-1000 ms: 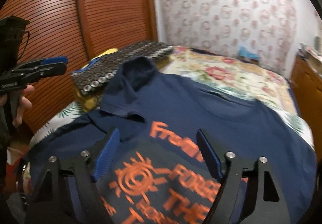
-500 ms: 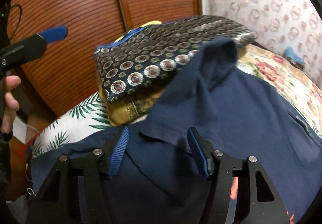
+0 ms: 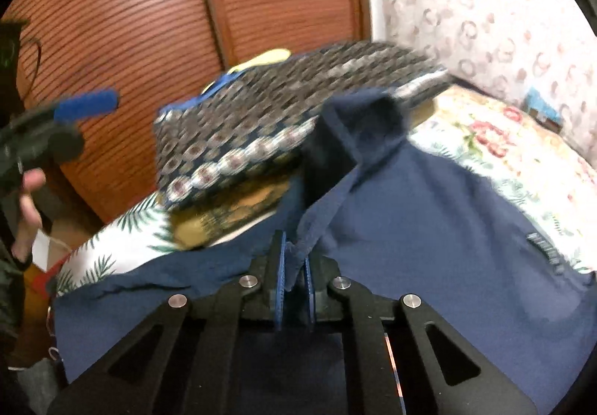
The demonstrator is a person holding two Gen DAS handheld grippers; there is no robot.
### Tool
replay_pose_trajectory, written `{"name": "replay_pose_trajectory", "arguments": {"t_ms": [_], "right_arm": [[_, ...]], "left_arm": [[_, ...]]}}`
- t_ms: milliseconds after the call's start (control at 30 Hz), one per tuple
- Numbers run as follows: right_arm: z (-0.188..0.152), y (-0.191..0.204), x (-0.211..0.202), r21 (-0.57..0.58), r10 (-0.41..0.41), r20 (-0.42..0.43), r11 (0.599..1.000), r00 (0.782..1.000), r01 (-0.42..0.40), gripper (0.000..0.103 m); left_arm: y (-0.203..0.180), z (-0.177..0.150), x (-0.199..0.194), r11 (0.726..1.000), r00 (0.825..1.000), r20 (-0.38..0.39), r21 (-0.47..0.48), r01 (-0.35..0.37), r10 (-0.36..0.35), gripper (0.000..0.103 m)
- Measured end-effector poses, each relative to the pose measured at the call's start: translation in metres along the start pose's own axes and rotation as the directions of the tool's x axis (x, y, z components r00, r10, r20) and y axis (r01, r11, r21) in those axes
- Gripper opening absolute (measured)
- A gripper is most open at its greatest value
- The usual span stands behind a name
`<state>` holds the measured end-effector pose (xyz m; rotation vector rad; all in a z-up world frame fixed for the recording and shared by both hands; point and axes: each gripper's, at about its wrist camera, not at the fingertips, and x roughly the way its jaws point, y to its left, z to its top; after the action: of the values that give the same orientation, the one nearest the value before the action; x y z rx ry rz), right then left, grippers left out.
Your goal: Fold small clothes
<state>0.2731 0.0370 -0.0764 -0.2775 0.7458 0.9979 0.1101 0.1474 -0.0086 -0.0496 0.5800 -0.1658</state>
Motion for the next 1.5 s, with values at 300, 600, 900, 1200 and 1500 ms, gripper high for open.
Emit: {"name": "replay_pose_trajectory", "arguments": {"t_ms": [300, 600, 900, 1200, 1500], "right_arm": [[0.019, -0.085, -0.028, 0.129, -0.237, 0.002, 0.964, 0.972, 0.234, 0.019], [0.001, -0.109, -0.050, 0.172, -0.293, -0.010, 0.941, 0.956, 0.291, 0.047], [-0.080, -0.124, -0.163, 0.283, -0.386, 0.034, 0.889, 0.922, 0.361, 0.047], [-0.195, -0.152, -0.279, 0.470, -0.588, -0.048, 0.700, 0.808, 0.538, 0.047], [-0.273, -0.167, -0.314, 0.553, -0.634, -0.178, 0.568, 0.753, 0.609, 0.047]], "left_arm": [[-0.007, 0.003, 0.012, 1.000, 1.000, -0.020, 0.004, 0.015, -0.015, 0.064], [-0.029, 0.010, 0.027, 0.998, 0.998, -0.045, 0.044, 0.041, -0.039, 0.064], [-0.078, 0.001, 0.079, 0.985, 0.980, -0.156, 0.106, 0.138, -0.121, 0.064], [-0.124, -0.011, 0.126, 0.962, 0.948, -0.276, 0.172, 0.214, -0.161, 0.064], [-0.132, -0.023, 0.142, 0.961, 0.937, -0.327, 0.195, 0.195, -0.123, 0.064]]}}
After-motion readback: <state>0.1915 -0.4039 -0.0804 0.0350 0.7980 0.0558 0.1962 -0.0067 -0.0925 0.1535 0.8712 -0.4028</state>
